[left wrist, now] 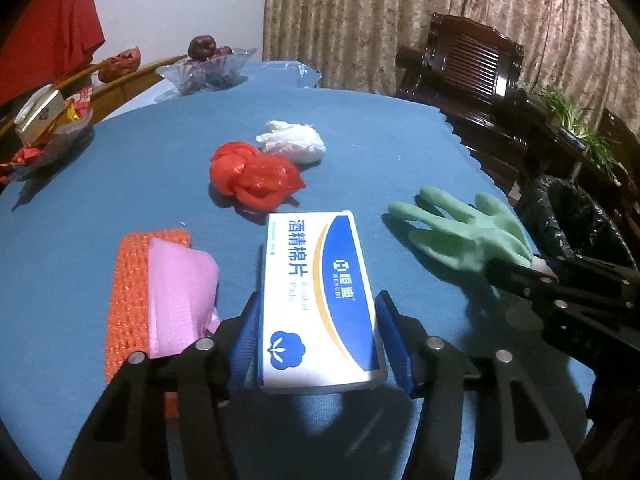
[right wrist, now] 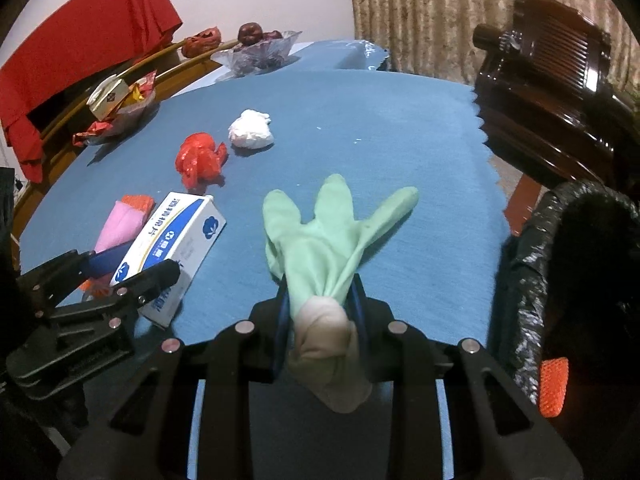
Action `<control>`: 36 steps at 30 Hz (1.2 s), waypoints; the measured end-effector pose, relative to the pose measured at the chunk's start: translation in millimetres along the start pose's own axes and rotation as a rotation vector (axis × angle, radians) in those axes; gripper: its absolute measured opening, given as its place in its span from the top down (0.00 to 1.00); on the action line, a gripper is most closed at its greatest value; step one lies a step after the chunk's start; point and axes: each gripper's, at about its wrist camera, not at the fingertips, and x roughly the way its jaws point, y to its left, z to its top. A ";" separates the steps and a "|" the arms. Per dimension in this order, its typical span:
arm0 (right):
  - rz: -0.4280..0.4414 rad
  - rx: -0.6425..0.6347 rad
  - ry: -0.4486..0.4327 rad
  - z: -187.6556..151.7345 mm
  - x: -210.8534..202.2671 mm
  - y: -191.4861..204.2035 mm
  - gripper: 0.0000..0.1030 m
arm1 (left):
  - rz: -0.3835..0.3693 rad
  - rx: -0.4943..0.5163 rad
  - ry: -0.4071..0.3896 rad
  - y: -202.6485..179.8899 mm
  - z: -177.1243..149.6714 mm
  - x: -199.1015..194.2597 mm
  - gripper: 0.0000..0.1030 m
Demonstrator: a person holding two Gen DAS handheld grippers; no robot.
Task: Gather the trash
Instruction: 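Carry glove and box over the bin and open both tools to drop them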
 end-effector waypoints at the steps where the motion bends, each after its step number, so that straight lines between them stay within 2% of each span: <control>1: 0.001 0.006 0.000 -0.3 -0.7 -1.1 0.74 | 0.000 -0.008 0.011 0.1 1.4 2.6 0.38; 6: -0.002 0.014 0.004 -1.1 -1.7 -3.7 0.74 | 0.003 -0.005 0.039 -4.5 3.7 13.7 0.36; 8: -0.001 0.018 0.004 -1.2 -2.4 -4.6 0.74 | 0.025 0.016 0.043 -8.4 3.0 17.6 0.48; 11: 0.003 0.017 -0.003 -0.9 -6.8 -5.3 0.74 | 0.018 0.022 0.038 -12.0 3.9 16.1 0.48; 19: 0.000 0.030 -0.065 6.0 -33.5 -7.4 0.75 | -0.014 0.053 -0.066 -29.5 18.4 -23.5 0.48; 36: -0.028 0.053 -0.200 11.3 -110.6 -21.0 0.75 | -0.066 0.059 -0.131 -54.9 40.2 -69.6 0.48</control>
